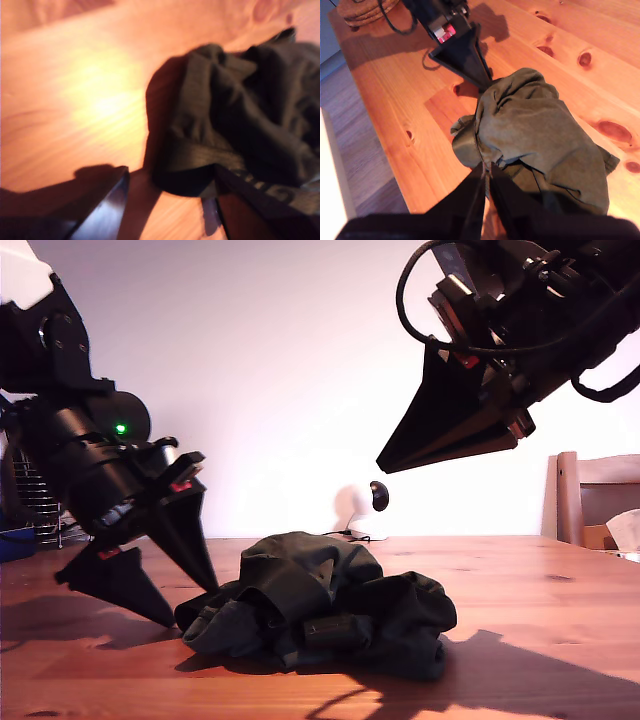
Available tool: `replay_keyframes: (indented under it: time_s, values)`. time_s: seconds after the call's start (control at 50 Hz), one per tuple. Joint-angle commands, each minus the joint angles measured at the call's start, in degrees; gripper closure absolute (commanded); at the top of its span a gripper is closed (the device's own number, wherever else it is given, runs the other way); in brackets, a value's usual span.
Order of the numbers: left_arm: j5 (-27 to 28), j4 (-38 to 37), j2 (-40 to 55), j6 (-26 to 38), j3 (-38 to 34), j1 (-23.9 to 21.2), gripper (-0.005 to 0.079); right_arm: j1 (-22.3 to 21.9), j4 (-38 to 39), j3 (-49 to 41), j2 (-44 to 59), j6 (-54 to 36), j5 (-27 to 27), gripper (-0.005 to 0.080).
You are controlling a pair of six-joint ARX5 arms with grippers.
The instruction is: Fold the underwear in front of you. After folding it, place it to the left side.
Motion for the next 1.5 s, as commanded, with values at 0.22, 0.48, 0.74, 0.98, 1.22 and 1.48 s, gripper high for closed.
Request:
replay_keyframes:
  time_s: [0.22, 0.48, 0.74, 0.98, 1.22, 1.48]
  values:
    - [-0.13, 1.53, 2.99, -0.20, -0.44, -2.27, 0.0268, 0.35, 0.39, 0.57, 0.33, -0.37, -0.02, 0.0765]
    - [0.33, -0.72, 4.55, 0.87, -0.46, -2.84, 0.0501, 0.35, 0.37, 0.57, 0.33, -0.37, -0.02, 0.0765]
    - [4.57, 2.32, 4.52, 2.62, -0.15, -2.75, 0.0763, 0.63, -0.13, 0.57, 0.33, -0.37, -0.02, 0.0764]
    - [13.68, -1.88, 3.78, 2.62, 5.77, -2.84, 0.0763, 0.61, -0.44, 0.57, 0.33, -0.39, -0.02, 0.0762]
    - [14.67, -6.69, 1.57, 2.64, 12.20, -2.84, 0.0763, 0.63, -1.18, 0.57, 0.33, -1.44, 0.26, 0.0744]
    - [23.10, -9.09, 1.53, 1.97, 15.67, -4.24, 0.0763, 1.97, -1.62, 0.57, 0.33, -1.49, 3.58, 0.0585]
